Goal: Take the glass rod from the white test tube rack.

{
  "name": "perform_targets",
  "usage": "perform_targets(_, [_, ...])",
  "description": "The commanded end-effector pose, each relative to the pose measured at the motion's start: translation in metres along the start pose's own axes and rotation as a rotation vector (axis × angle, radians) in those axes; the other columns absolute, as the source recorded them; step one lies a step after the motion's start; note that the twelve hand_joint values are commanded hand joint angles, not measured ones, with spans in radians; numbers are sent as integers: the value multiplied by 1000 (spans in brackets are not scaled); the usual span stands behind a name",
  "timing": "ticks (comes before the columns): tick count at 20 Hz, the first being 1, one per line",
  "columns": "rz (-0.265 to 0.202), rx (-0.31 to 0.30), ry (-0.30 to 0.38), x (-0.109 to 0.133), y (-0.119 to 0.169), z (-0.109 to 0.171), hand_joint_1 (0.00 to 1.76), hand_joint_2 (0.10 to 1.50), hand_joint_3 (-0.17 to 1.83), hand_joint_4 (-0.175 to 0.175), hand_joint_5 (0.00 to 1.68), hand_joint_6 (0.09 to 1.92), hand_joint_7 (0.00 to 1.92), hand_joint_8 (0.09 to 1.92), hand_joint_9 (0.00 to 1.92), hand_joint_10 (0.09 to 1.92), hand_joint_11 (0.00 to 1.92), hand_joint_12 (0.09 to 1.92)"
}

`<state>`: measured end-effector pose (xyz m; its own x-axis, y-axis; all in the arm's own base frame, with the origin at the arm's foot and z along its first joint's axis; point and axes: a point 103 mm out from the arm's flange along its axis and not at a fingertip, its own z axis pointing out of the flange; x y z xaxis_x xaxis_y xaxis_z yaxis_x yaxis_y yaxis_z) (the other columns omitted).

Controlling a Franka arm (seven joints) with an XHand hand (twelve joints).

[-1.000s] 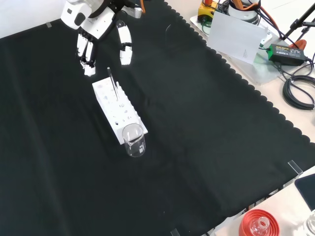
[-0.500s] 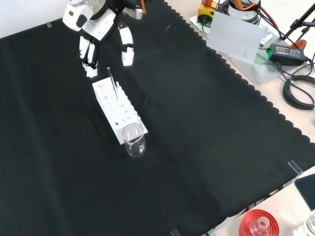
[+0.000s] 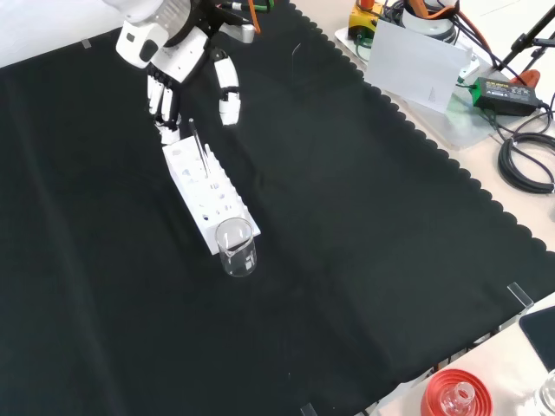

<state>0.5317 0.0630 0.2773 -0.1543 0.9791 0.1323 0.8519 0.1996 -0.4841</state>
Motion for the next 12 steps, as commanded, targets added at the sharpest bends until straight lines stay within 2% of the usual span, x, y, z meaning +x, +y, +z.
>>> perform_targets(1, [2, -15, -1, 3, 1, 2, 676, 683, 330, -28, 604, 87, 421, 824, 752, 759, 731, 1259])
perform_targets(6, [-7, -17, 7, 4, 0, 5, 707, 685, 342, -57, 649, 114, 551, 770, 899, 671, 860, 1197])
perform_targets(12, [-17, -12, 4, 10, 6, 9, 764, 670, 399, -87, 660, 234, 666, 729, 1062, 565, 1021, 1123])
